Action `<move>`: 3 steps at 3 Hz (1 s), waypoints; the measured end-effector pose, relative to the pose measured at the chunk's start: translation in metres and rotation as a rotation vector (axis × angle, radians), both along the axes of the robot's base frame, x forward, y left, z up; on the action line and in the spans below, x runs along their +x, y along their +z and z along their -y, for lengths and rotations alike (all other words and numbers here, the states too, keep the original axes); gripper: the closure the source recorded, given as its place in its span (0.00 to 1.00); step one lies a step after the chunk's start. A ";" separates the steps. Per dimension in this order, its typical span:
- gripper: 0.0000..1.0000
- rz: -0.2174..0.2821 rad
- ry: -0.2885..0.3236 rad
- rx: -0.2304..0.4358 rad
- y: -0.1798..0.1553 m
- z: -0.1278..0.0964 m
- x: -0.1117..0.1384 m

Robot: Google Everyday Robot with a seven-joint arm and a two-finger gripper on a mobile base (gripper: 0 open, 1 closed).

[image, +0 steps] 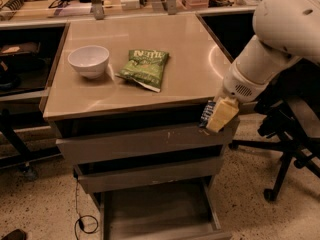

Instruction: Place rxbar blueberry into bottom drawer

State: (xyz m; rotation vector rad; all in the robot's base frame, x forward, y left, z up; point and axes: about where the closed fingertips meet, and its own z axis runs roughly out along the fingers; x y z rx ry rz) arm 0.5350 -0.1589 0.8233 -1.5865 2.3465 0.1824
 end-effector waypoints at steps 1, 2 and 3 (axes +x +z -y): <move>1.00 -0.084 -0.033 0.046 -0.037 -0.009 -0.034; 1.00 -0.179 -0.050 0.083 -0.076 -0.017 -0.064; 1.00 -0.179 -0.050 0.083 -0.076 -0.017 -0.064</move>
Offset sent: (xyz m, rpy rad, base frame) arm -0.0908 0.0249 -0.1153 0.1292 0.2775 -0.0739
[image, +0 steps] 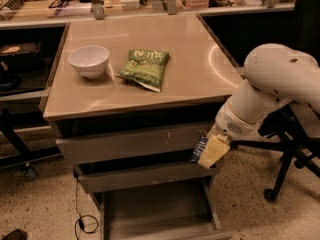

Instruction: Place rxbar blueberry into bottom drawer

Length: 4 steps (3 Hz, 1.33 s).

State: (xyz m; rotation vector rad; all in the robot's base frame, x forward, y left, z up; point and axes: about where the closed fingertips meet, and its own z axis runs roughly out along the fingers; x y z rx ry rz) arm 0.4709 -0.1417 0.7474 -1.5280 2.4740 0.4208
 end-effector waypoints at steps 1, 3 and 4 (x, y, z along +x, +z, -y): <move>1.00 -0.020 -0.023 0.046 -0.039 -0.009 -0.005; 1.00 -0.078 -0.087 0.188 -0.139 -0.029 -0.009; 1.00 -0.078 -0.087 0.188 -0.139 -0.029 -0.009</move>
Offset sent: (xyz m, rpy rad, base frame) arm -0.0001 0.0308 -0.1579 0.2279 0.0452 -0.1016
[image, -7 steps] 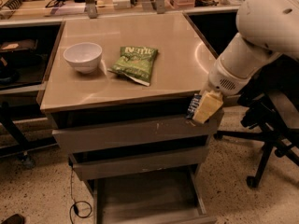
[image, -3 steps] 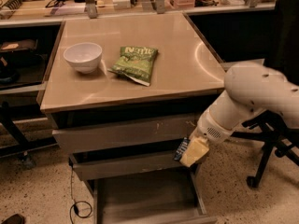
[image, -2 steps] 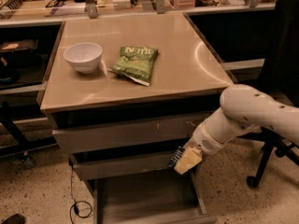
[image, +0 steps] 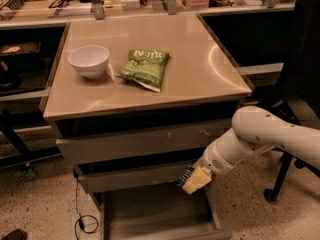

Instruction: Place rxbar blueberry into bottom drawer

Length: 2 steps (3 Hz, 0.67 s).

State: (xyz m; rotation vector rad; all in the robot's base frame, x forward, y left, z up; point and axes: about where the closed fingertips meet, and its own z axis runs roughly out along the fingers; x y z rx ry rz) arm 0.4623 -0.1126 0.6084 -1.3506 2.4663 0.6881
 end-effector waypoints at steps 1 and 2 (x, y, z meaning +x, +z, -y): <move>1.00 -0.031 -0.023 0.027 -0.041 -0.010 -0.006; 1.00 -0.049 -0.081 0.041 -0.091 -0.013 -0.002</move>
Offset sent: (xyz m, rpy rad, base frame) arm 0.0062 0.0145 -0.1506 0.0582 0.0594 -0.1619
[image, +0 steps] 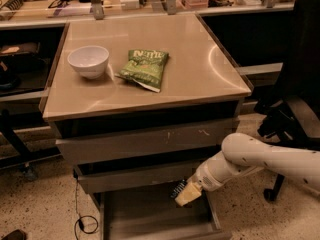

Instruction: Place rxbar blueberry into bottom drawer

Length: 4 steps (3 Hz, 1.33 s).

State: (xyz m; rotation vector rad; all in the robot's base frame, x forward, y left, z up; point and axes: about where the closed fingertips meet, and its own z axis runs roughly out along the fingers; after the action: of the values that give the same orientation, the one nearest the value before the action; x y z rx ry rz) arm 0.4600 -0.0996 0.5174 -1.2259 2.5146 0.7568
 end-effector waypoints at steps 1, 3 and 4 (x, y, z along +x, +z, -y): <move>1.00 -0.068 -0.041 0.040 -0.052 0.000 -0.002; 1.00 -0.092 -0.054 0.076 -0.088 -0.012 0.001; 1.00 -0.151 -0.047 0.137 -0.150 -0.037 0.004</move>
Offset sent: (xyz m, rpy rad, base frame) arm 0.0018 -0.0016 -0.0386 0.0302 0.0435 -0.0384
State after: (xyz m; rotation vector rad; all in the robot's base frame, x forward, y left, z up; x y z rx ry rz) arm 0.4641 -0.0621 0.3675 -1.0979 2.5500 1.0265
